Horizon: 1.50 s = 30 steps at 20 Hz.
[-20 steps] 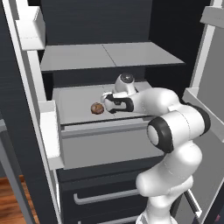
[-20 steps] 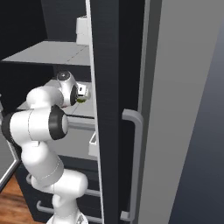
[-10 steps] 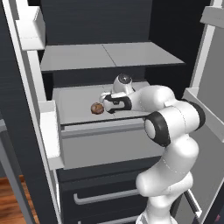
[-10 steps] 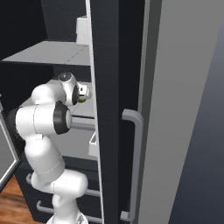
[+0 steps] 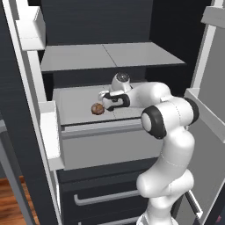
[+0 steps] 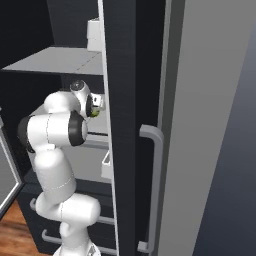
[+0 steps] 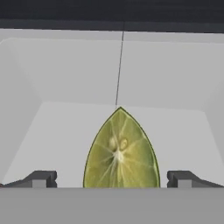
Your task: Pick lemon wedge from the fridge and place it on the plate on the counter.
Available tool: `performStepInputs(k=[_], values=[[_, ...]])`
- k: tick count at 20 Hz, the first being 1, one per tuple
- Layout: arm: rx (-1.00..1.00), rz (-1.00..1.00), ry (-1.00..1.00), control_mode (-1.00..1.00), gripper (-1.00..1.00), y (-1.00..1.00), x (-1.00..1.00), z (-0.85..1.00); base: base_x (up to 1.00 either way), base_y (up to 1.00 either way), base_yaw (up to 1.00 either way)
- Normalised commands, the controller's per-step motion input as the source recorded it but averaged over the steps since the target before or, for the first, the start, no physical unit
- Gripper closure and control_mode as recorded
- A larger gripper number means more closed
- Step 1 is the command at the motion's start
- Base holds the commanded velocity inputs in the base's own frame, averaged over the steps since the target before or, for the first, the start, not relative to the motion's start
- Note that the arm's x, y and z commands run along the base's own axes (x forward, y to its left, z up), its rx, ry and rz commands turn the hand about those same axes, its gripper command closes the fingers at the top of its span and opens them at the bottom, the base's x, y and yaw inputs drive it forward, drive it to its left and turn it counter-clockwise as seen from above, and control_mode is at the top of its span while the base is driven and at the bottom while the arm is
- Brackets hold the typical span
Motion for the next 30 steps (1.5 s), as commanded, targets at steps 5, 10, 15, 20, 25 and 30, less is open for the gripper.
performStepInputs(k=[5,10,15,20,25,30], values=[[0.0,0.0,0.0,-1.0,-1.0,0.02,0.17,-0.17,0.0,0.0,0.0],[0.0,0.0,0.0,-1.0,-1.0,0.0,0.03,-0.24,0.0,0.0,0.0],[0.0,0.0,0.0,-1.0,-1.0,0.0,0.0,-0.27,0.0,0.0,0.0],[0.0,0.0,0.0,-1.0,-1.0,0.0,0.0,-0.3,0.0,0.0,0.0],[0.0,0.0,0.0,-1.0,-1.0,0.0,0.0,-0.34,0.0,0.0,0.0],[0.0,0.0,0.0,-1.0,1.0,0.03,0.0,-0.32,0.0,0.0,0.0]])
